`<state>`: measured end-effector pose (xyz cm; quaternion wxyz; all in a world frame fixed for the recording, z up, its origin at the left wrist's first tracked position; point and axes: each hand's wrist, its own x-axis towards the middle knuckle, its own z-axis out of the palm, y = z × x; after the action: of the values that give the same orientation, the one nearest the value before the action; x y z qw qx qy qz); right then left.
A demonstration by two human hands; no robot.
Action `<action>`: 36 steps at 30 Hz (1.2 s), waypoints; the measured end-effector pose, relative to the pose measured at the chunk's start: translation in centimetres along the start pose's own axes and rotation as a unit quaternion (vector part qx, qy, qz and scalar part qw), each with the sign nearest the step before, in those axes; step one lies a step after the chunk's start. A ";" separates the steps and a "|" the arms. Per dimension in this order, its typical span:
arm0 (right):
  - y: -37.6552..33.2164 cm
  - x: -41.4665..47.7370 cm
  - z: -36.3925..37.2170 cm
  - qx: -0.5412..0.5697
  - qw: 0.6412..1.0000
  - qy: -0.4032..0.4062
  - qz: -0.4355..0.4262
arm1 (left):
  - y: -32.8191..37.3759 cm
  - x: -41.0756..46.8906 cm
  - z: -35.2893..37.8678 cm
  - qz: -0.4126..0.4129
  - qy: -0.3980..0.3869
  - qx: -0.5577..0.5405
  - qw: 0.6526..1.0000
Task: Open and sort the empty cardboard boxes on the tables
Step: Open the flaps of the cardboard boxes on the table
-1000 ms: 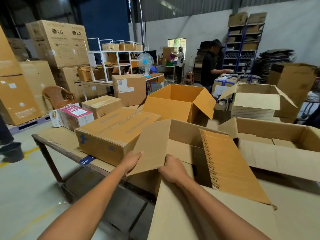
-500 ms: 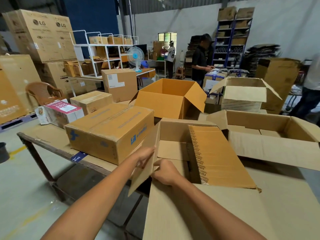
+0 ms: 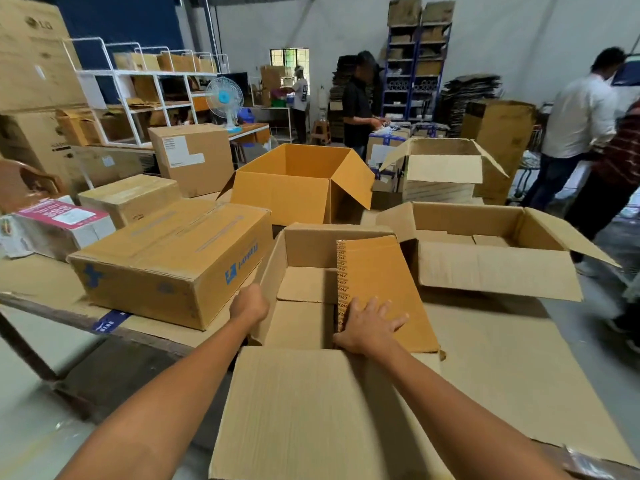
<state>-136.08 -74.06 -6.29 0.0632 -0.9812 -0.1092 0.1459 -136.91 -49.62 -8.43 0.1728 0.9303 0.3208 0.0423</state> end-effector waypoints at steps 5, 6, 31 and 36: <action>-1.8 -0.8 -3.6 0.134 0.988 0.076 -0.018 | 0.0 -0.5 0.3 0.016 0.004 0.018 1.000; -1.7 -1.2 -5.3 0.179 0.977 0.113 -0.037 | -0.3 -0.4 0.3 0.017 0.008 0.012 1.000; 17.2 -1.2 1.1 0.249 0.946 0.050 0.200 | 20.1 -12.4 6.2 0.115 -0.270 -0.349 0.890; 14.8 -2.4 3.7 0.363 0.925 -0.013 0.112 | 19.2 -12.6 6.2 0.119 -0.255 -0.374 0.883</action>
<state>-136.55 -88.61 -11.51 0.3973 -0.8947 0.0614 0.1949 -134.56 -73.27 -7.19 0.5778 0.8062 0.1125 -0.0594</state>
